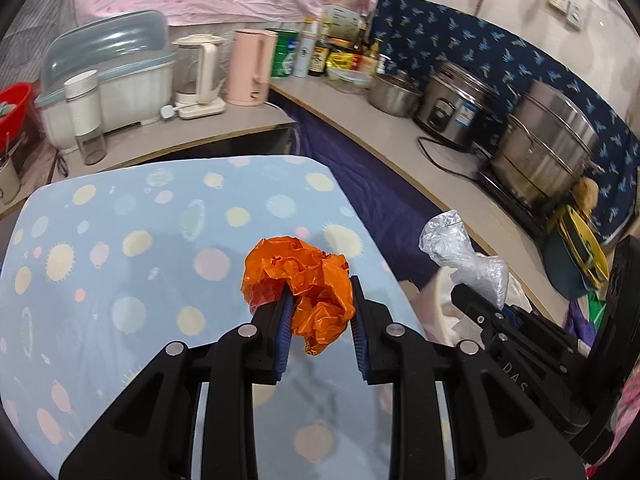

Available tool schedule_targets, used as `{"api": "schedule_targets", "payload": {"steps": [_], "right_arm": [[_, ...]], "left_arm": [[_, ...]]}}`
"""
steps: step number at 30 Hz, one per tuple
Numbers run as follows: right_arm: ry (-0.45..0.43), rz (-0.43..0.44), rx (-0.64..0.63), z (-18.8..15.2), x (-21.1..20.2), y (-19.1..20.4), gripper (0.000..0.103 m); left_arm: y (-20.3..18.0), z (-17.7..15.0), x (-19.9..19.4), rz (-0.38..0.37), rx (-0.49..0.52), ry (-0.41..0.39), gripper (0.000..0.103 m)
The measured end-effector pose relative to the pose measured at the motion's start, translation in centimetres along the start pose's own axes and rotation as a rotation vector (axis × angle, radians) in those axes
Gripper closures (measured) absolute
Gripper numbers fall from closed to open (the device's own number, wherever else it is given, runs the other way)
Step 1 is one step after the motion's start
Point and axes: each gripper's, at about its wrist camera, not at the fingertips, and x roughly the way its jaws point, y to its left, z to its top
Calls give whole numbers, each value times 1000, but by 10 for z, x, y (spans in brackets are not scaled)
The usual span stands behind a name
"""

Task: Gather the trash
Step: 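Carry the clear bag and orange wrapper over the bin and open both tools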

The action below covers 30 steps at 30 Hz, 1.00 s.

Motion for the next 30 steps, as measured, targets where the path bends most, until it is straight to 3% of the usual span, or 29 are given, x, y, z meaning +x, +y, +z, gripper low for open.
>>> {"api": "schedule_targets", "payload": {"steps": [14,30], "right_arm": [[10,-180,117,-32,-61,-110,92],[31,-208,206,-49,-72,-163,92]], "left_arm": [[-93,-32,10,-90,146,60,78],[-161,-47,18,-139,256,86,78]]}}
